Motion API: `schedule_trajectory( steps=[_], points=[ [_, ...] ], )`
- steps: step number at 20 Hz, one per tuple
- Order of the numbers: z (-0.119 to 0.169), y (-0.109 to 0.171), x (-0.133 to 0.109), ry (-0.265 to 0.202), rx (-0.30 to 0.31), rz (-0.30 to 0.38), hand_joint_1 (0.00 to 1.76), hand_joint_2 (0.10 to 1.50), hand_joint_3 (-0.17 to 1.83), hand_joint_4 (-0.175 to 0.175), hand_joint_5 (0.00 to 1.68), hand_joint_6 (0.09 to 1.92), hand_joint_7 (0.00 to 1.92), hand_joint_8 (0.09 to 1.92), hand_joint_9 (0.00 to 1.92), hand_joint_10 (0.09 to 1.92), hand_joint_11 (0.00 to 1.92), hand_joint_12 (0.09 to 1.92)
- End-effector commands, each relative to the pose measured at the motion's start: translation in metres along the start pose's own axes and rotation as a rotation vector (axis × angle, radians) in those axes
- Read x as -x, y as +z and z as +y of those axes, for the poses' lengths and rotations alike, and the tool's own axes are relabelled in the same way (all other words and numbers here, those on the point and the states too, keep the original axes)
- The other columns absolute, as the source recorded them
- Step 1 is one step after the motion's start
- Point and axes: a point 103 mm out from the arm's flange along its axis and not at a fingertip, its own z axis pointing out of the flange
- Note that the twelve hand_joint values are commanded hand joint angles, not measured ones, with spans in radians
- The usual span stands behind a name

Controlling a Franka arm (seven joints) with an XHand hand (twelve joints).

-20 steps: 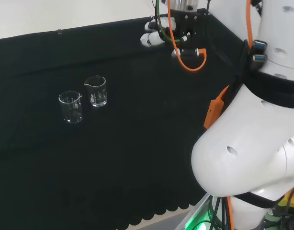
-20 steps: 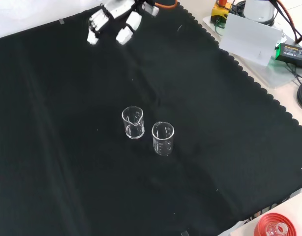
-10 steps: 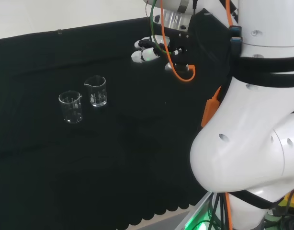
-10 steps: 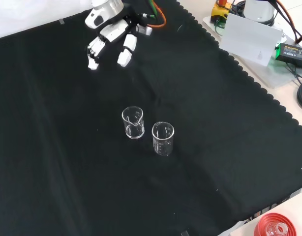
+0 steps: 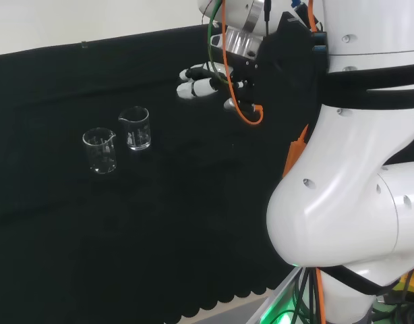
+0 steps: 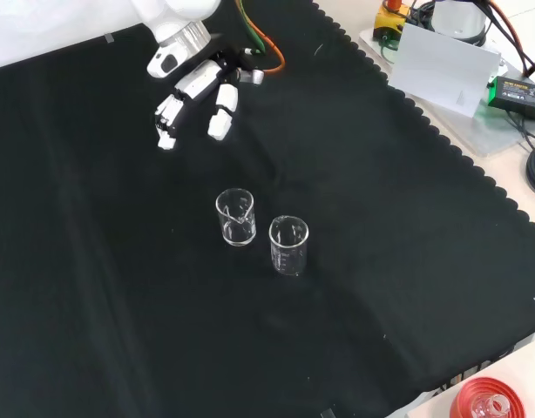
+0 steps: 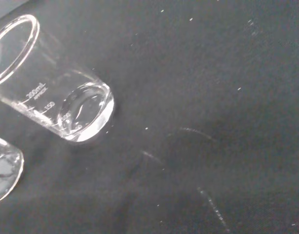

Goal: Pick up the beaker on the right.

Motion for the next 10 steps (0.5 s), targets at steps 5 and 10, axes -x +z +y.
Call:
schedule_trajectory(
  steps=[5, 10],
  points=[
    [0.008, 0.028, 0.001, -0.121, 0.006, 0.089, 0.69, 0.8, 0.35, -0.078, 0.34, 0.09, 0.24, 0.72, 0.32, 0.72, 0.0, 1.14],
    [0.009, 0.041, 0.004, -0.162, 0.018, 0.148, 0.74, 0.61, 0.63, -0.084, 0.34, 0.09, 0.25, 0.73, 0.34, 0.72, 0.0, 1.16]
  ],
)
